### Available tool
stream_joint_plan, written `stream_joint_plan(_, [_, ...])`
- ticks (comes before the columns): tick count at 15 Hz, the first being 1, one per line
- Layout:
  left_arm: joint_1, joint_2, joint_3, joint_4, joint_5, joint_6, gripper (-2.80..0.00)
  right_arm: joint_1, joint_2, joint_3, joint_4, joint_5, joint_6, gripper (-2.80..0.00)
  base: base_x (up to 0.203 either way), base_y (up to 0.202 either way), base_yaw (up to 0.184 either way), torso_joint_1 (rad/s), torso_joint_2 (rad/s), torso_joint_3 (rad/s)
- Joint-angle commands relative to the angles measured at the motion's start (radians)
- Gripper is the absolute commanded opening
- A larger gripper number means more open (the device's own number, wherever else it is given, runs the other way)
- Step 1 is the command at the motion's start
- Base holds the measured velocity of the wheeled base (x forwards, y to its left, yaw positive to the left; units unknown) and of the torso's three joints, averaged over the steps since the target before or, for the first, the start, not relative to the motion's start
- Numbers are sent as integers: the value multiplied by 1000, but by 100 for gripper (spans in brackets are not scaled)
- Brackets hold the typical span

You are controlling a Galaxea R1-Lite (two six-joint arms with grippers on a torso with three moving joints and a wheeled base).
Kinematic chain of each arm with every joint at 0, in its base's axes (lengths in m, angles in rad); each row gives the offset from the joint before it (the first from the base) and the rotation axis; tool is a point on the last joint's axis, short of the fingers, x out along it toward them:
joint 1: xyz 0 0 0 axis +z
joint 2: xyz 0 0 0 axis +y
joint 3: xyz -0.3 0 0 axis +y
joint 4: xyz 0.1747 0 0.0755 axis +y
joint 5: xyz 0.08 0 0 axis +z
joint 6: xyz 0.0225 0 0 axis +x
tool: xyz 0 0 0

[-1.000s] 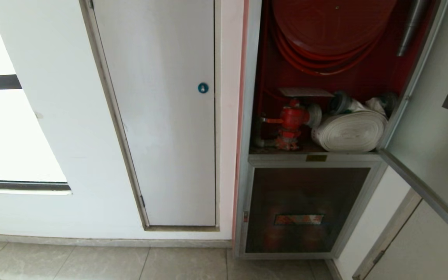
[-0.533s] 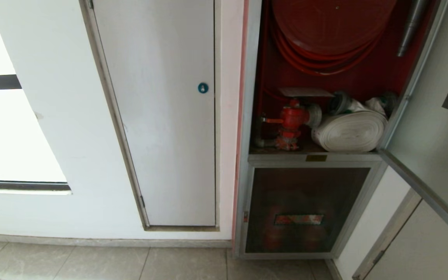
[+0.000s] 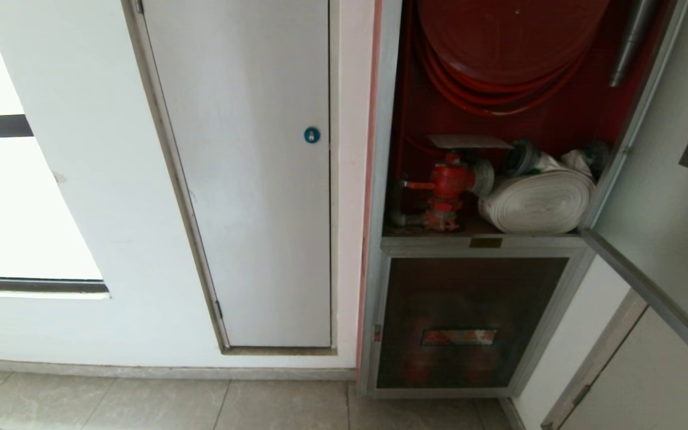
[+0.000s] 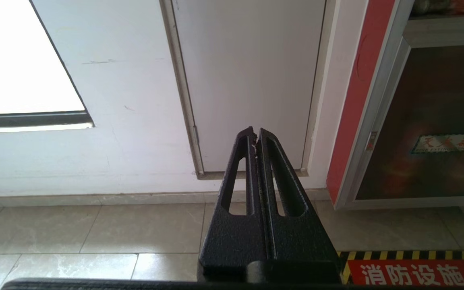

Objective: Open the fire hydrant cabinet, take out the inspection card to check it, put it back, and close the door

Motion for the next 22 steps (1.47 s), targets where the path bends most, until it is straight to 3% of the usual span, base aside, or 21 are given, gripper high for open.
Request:
stream_joint_plan(1, [2, 0, 6, 0, 0, 0, -280, 0, 0, 0, 1, 0, 0, -280, 0, 0, 0, 0, 0, 0])
stream_joint_plan(7, [0, 0, 6, -2, 0, 0, -280, 0, 0, 0, 1, 0, 0, -280, 12, 0, 0, -1, 0, 1])
stream_joint_plan(22, [0, 0, 6, -1, 0, 0, -280, 0, 0, 0, 1, 0, 0, -280, 195, 0, -1, 4, 2, 3])
